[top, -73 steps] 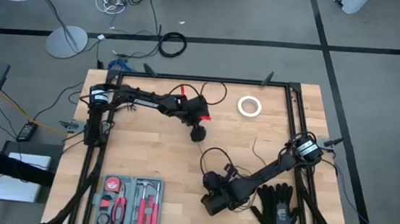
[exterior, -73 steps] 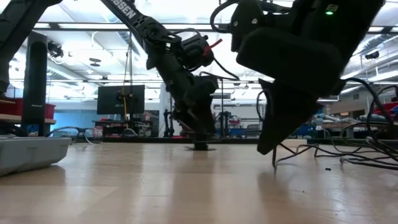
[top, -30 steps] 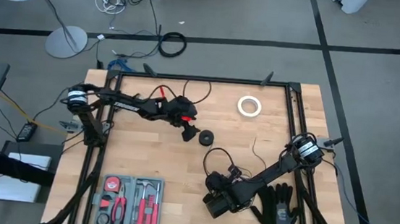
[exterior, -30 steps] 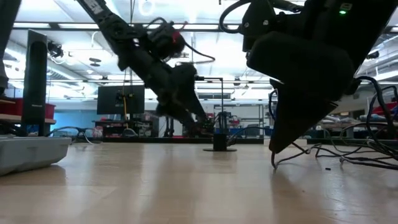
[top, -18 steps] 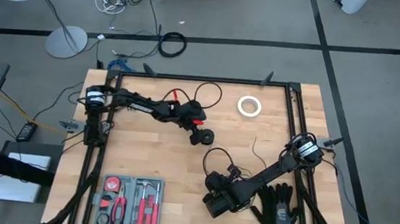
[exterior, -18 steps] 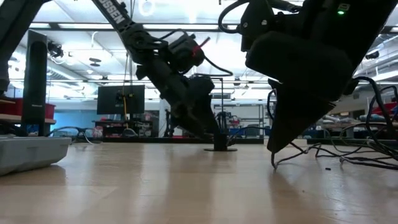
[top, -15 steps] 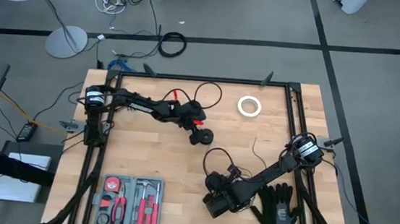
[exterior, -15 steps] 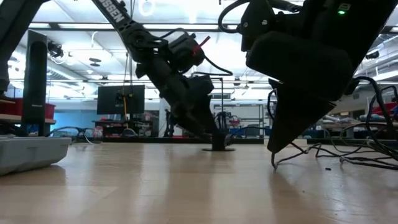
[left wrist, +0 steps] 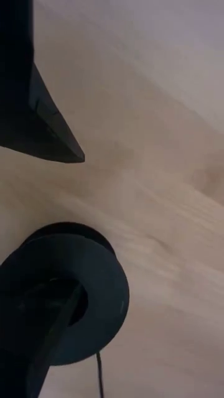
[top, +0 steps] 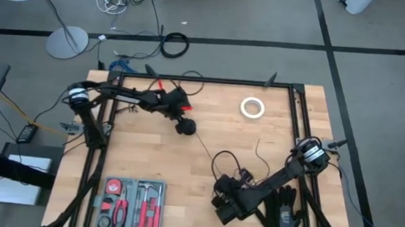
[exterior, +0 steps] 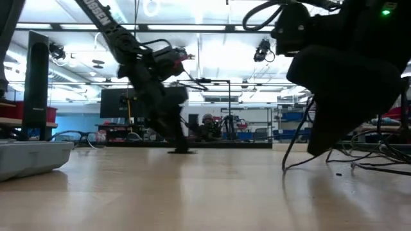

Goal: Coil cords
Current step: Uncoil the black wire from the black spool

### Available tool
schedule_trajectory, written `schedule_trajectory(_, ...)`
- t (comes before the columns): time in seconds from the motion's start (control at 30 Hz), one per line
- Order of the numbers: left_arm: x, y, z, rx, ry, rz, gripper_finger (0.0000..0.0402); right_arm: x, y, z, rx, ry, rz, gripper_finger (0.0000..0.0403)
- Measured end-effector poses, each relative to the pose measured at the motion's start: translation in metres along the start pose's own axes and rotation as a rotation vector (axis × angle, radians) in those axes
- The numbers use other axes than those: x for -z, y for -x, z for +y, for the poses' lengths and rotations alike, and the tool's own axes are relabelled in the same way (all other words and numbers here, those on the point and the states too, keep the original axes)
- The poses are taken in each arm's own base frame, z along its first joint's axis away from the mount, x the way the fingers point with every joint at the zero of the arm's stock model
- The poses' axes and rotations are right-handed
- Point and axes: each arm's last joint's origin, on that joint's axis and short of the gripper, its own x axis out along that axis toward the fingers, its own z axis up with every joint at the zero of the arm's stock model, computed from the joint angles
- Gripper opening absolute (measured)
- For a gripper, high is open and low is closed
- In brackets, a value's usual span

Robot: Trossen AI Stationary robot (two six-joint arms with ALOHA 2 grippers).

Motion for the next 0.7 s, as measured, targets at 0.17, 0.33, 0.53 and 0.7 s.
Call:
schedule_trajectory(0.17,0.018,0.02,0.022,-0.031,0.041,-0.033,0.0308,0.009,0.005,-0.005,0.049,-0.055,0.017,0.0)
schedule_trajectory(0.33,0.035,0.033,0.036,-0.045,0.079,-0.057,0.0308,0.021,0.017,-0.009,0.081,-0.131,0.031,0.0)
schedule_trajectory(0.53,0.047,0.039,0.046,-0.156,0.099,-0.046,0.0307,0.042,0.036,-0.014,0.096,-0.168,0.035,0.0)
schedule_trajectory(0.7,0.052,0.04,0.048,-0.128,0.114,-0.028,0.0307,0.046,0.037,-0.017,0.113,-0.239,-0.019,0.0)
